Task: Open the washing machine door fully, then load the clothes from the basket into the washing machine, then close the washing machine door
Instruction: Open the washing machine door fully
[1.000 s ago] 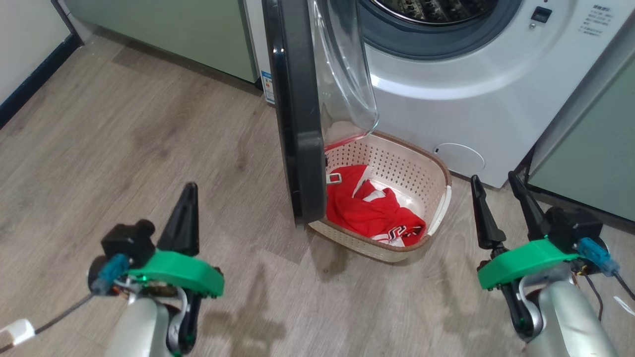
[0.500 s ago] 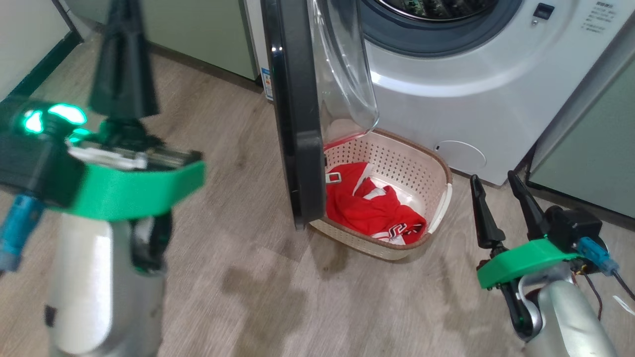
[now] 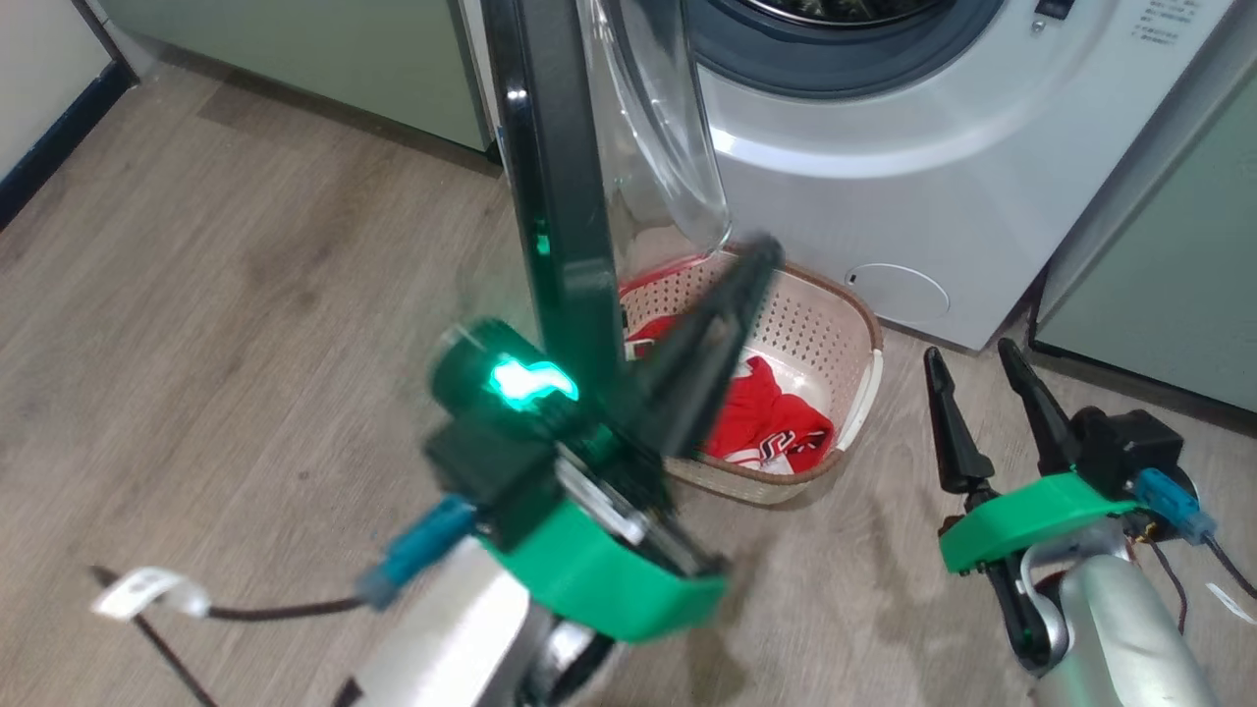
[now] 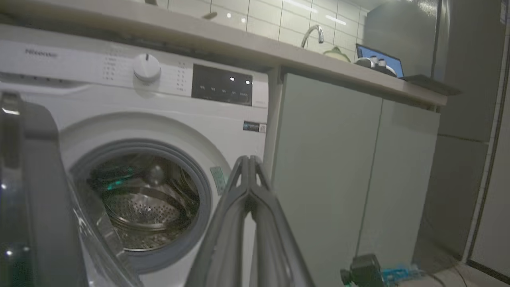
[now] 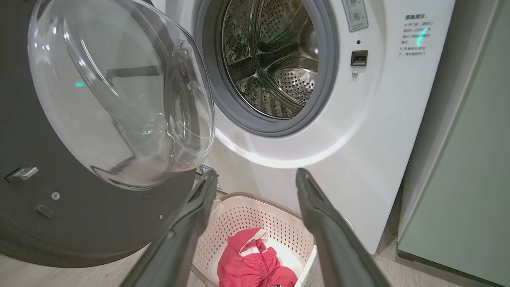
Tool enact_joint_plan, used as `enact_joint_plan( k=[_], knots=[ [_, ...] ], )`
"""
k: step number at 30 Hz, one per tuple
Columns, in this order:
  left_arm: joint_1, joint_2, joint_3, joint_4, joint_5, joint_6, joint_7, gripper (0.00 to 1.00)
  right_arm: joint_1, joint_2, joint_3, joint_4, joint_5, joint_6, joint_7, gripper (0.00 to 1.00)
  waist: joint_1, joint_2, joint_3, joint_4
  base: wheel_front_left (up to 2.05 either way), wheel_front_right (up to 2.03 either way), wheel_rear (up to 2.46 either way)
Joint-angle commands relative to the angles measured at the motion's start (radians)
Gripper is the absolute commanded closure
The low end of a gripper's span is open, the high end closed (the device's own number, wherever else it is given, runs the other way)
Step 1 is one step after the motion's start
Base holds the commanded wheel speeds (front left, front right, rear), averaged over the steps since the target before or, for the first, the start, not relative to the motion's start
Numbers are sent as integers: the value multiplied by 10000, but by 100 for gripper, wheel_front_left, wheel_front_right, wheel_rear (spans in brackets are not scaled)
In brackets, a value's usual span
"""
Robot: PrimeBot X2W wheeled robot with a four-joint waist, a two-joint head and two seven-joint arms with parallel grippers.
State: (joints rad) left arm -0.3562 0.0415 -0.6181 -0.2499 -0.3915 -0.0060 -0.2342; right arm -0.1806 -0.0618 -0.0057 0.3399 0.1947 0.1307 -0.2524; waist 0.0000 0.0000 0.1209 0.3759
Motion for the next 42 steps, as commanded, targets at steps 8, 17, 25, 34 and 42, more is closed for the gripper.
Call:
enact_joint_plan(
  k=[8, 17, 25, 34, 42],
  knots=[
    [381, 88, -1022, 1011, -568, -136, 388, 100, -447, 63, 292, -205, -119, 0, -93, 0, 0, 0, 28, -37, 0, 0, 0],
    [417, 105, -1256, 2131, -606, -23, 468, 100, -436, 63, 306, -187, -128, 0, -93, 0, 0, 0, 39, -86, 0, 0, 0],
    [248, 266, -531, 2773, -825, 385, 369, 100, -423, 45, 323, -188, -127, 0, -93, 0, 0, 0, 44, -66, 0, 0, 0],
    [-61, 592, 136, 3690, -821, 742, 208, 100, -461, 34, 334, -201, -145, 0, -93, 0, 0, 0, 123, -24, 0, 0, 0],
    [-206, 601, 359, 4318, -890, 806, 39, 100, -526, 8, 323, -175, -161, 0, -93, 0, 0, 0, 201, -2, 0, 0, 0]
  ],
)
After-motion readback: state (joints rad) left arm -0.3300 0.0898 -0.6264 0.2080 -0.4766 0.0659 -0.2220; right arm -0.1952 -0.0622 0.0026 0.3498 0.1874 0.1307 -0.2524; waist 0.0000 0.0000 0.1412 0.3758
